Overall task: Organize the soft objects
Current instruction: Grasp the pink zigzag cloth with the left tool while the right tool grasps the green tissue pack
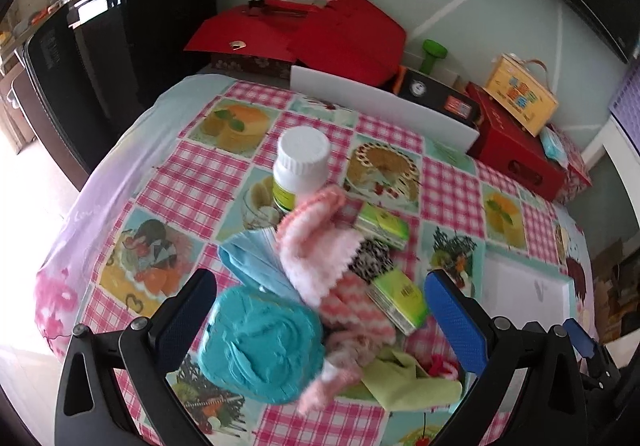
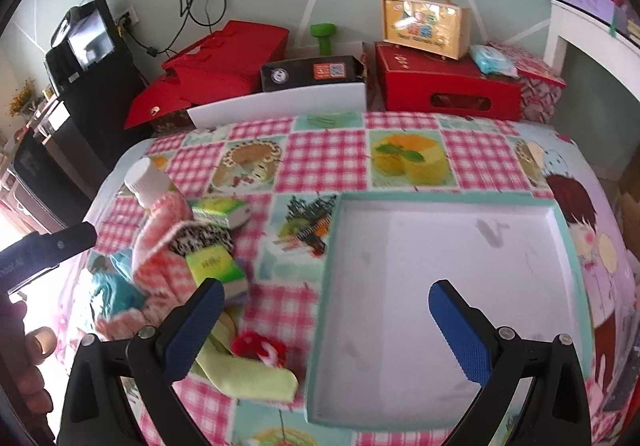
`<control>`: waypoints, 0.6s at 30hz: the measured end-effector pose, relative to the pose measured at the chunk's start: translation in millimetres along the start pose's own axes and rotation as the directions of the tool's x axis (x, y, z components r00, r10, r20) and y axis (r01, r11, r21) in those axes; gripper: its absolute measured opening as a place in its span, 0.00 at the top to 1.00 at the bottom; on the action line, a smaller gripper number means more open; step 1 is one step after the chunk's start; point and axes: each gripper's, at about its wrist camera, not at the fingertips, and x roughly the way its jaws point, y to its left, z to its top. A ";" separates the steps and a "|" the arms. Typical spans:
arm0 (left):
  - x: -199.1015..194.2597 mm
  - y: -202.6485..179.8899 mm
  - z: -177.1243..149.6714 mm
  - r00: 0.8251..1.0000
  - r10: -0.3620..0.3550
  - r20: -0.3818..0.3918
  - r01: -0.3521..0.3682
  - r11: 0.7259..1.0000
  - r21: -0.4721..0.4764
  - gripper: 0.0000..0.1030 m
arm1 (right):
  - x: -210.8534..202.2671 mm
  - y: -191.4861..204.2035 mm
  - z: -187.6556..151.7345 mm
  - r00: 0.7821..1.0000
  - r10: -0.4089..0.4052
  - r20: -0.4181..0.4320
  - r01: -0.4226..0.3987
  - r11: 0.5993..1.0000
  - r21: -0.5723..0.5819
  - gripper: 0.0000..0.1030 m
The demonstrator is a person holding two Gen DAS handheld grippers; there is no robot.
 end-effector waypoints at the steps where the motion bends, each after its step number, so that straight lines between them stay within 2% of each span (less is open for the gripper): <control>1: 1.9 2.3 2.8 1.000 -0.003 -0.002 0.002 1.000 -0.007 0.00 | 2.9 4.1 4.3 1.000 0.004 0.000 -0.004 1.000 -0.011 0.00; 6: 15.2 5.4 15.2 0.999 -0.019 -0.039 0.018 1.000 -0.022 0.00 | 21.0 20.6 19.4 0.997 0.066 -0.027 -0.067 0.996 -0.050 0.00; 10: 32.0 1.3 20.4 0.996 -0.001 -0.092 -0.002 0.999 -0.035 0.00 | 41.6 32.9 25.4 0.982 0.174 -0.072 -0.178 0.983 -0.049 0.00; 18: 63.4 1.7 27.7 0.987 -0.019 -0.161 0.011 0.998 -0.054 0.00 | 77.6 45.5 13.9 0.964 0.213 -0.162 -0.228 0.970 -0.085 0.00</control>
